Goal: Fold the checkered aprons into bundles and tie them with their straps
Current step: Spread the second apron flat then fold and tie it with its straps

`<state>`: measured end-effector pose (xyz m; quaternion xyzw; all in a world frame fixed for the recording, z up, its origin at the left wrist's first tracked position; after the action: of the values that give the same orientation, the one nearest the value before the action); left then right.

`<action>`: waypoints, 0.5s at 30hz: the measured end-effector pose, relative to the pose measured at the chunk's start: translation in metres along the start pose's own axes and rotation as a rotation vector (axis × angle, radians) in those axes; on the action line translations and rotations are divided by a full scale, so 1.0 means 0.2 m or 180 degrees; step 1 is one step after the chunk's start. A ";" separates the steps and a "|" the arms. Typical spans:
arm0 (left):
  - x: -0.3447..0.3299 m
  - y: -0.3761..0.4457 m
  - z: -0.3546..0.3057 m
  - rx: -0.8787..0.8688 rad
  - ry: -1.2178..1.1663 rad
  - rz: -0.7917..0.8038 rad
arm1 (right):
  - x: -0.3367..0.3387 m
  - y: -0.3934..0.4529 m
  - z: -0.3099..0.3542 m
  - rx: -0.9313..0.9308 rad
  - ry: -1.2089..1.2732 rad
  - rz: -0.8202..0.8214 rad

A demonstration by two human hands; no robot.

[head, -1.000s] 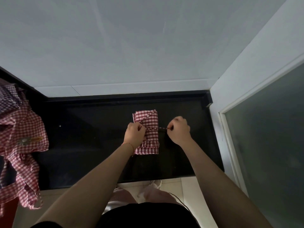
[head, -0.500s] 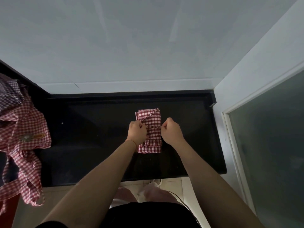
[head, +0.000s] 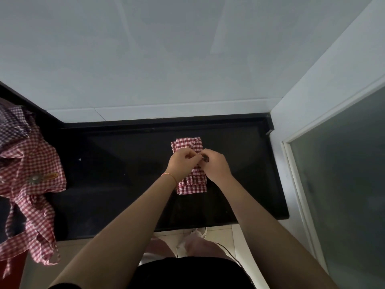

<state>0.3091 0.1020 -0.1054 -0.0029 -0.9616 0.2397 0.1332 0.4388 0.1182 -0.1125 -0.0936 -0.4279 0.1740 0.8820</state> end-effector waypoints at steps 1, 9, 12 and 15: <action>0.00 0.00 0.00 0.0085 -0.0136 0.0005 | 0.00 0.00 -0.01 0.0005 0.0001 -0.0041; 0.00 0.04 0.05 -0.0182 0.0510 0.0103 | 0.03 0.02 -0.05 -0.0453 0.0770 -0.0185; -0.02 0.06 0.03 -0.0162 0.0746 0.0028 | 0.03 0.02 -0.07 -0.0618 0.1047 -0.0117; -0.03 0.09 0.04 -0.0132 0.0838 -0.0015 | 0.04 0.02 -0.08 -0.0700 0.1000 -0.0073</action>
<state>0.3130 0.1135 -0.1211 -0.0349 -0.9406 0.2171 0.2588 0.4551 0.1250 -0.1173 -0.2106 -0.3025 0.0994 0.9243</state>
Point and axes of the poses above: each hand's wrist, its own y-axis towards the middle knuckle, its own x-axis out of the back of the hand, z = x × y, the point moved 2 cm from there along y, towards the middle knuckle, and after that the axes turned 6 degrees about -y, right-handed, at the moved point
